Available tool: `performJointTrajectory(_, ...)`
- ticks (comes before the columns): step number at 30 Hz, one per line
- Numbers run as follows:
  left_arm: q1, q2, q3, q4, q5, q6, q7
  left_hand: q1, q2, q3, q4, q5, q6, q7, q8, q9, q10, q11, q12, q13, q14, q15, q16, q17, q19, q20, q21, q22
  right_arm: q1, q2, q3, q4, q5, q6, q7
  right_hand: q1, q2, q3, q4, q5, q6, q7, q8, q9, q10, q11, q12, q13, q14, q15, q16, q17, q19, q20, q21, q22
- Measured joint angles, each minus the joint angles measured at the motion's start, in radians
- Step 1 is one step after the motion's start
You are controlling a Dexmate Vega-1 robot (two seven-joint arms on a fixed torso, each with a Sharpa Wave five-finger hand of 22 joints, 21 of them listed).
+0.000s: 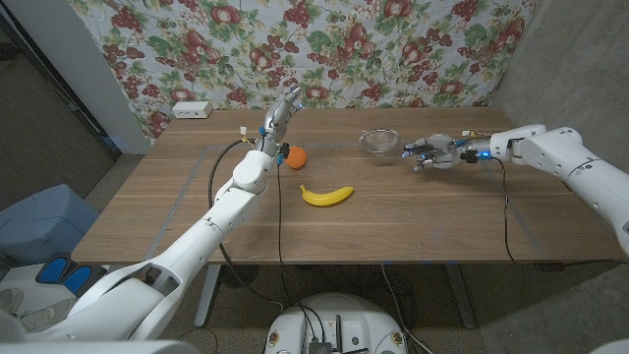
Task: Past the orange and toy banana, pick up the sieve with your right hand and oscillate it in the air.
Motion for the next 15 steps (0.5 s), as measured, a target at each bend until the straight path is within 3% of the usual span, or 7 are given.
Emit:
performJointTrajectory(7, 0.006, 0.004, -0.003, -0.008, -0.001, 0.003, 0.002, -0.005, -0.005, 0.003, 0.003, 0.000, 0.000, 0.000, 0.000, 0.000, 0.000, 0.000, 0.000, 0.000, 0.000, 0.000, 0.000, 0.000, 0.000, 0.000, 0.000, 0.000, -0.028, 0.009, 0.030, 0.009, 0.036, 0.056, 0.006, 0.000, 0.000, 0.000, 0.000, 0.000, 0.000, 0.000, 0.000, 0.000, 0.000, 0.000, 0.000, 0.001, 0.000, 0.000, 0.000, 0.000, 0.000, 0.000, 0.000, 0.000)
performJointTrajectory(15, 0.011, 0.009, -0.005, -0.016, -0.003, 0.006, 0.004, -0.005, -0.005, 0.004, 0.004, 0.000, 0.000, 0.000, 0.000, 0.000, 0.000, 0.000, 0.000, 0.000, 0.000, 0.000, 0.000, 0.000, 0.000, 0.000, 0.000, 0.000, -0.062, 0.053, 0.079, 0.067, 0.100, 0.167, 0.061, 0.000, 0.000, 0.000, 0.000, 0.000, 0.000, 0.000, 0.000, 0.000, 0.000, 0.000, 0.000, -0.004, 0.000, 0.000, -0.004, 0.000, 0.000, 0.000, 0.000, 0.002)
